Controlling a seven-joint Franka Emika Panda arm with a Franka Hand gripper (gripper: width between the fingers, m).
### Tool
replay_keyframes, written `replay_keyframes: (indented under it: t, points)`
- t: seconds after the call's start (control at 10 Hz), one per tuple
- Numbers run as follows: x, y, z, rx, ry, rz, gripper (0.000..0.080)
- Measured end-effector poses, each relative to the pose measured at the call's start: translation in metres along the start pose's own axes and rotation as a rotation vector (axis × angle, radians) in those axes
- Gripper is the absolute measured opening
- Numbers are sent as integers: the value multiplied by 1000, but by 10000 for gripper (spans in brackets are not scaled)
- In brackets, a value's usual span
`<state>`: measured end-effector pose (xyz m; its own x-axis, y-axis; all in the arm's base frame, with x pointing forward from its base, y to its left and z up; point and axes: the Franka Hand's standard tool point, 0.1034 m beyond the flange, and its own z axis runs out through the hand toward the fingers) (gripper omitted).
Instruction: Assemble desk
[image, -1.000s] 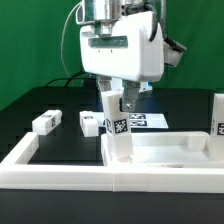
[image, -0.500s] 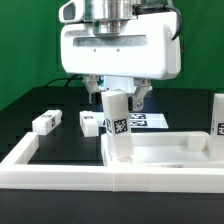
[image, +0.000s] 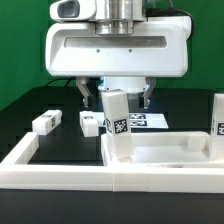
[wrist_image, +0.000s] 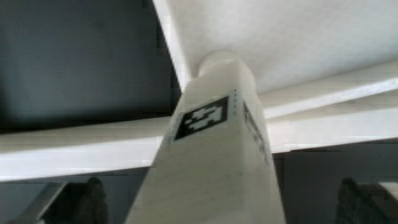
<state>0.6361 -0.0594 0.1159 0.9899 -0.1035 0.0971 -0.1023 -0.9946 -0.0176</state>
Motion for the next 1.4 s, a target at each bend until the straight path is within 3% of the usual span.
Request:
replay_keyframes:
  t: [0.3,0.5,0.6,1.0,1.4]
  points:
    - [1,-5,-1,1,2,-110,649]
    - [0,-3,0,1,1,-107,382]
    - [0,-3,0,1,1,-107,287]
    - [0,-3,0,1,0,-35,287]
    - [2,0,1,0,27,374,287]
